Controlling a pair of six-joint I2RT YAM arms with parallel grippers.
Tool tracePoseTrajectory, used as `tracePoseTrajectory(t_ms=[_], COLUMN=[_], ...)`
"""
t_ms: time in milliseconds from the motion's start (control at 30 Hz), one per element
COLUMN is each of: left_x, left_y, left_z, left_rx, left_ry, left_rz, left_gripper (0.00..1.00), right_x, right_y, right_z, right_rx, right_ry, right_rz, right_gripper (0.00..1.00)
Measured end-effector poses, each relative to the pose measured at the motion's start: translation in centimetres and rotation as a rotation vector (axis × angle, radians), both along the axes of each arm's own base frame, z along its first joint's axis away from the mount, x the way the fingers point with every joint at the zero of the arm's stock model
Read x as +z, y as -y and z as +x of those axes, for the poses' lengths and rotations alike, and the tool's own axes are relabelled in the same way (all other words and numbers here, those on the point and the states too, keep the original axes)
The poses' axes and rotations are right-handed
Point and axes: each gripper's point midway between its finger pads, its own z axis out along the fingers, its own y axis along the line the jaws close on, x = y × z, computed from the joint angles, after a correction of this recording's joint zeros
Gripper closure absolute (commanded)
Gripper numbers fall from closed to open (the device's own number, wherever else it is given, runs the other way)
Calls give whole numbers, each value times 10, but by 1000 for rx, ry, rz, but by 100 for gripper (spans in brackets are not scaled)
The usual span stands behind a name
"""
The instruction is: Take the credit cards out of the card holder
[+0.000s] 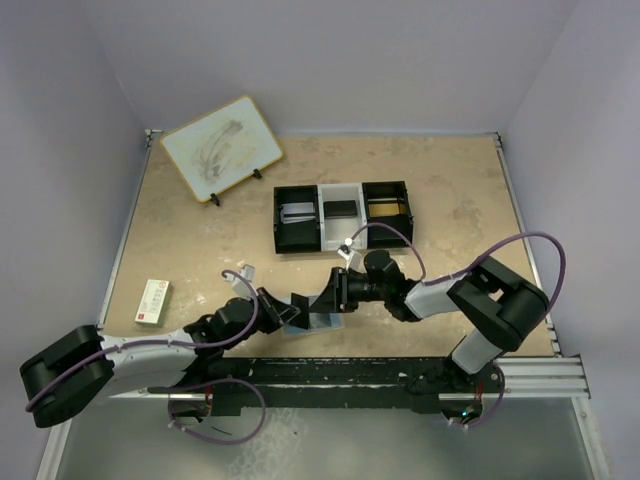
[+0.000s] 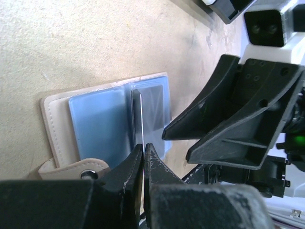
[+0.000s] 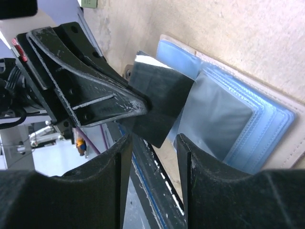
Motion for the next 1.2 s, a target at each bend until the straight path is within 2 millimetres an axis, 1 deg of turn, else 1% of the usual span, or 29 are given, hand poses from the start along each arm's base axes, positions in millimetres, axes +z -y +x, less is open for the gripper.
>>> tracePoseTrajectory(t_ms=[100,200,267,500,633,800,1100,1200], left_x=[4,8,11,25,24,18,25,31], left_y=[3,5,6,8,8,9,12,13], left_z=[2,3,4,4,4,2,3,3], left_rx=[0,0,0,-3,-1,-5,-1,0], left_ry=[10,23,29,56,49,31,44,56], left_rz=[-16,-34,-43,-86,-86,-75,-103,-122], left_gripper=[100,100,100,100,100,100,100,100], right_x=[-4,-12,-13,-2,4,8,13,14], right_y=[2,5,4,-1,-4,-7,-8,-8], right_z=[-5,-9,-9,-5,-3,0,2,1], right_rx=[-20,-39,-46,-57,-63,-75,-94,-98], right_ry=[-42,-94,-106,-99,-98,-112,-135,-143], right_rz=[26,27,33,80,108,143,175,181], right_gripper=[52,52,52,52,54,55,56,56])
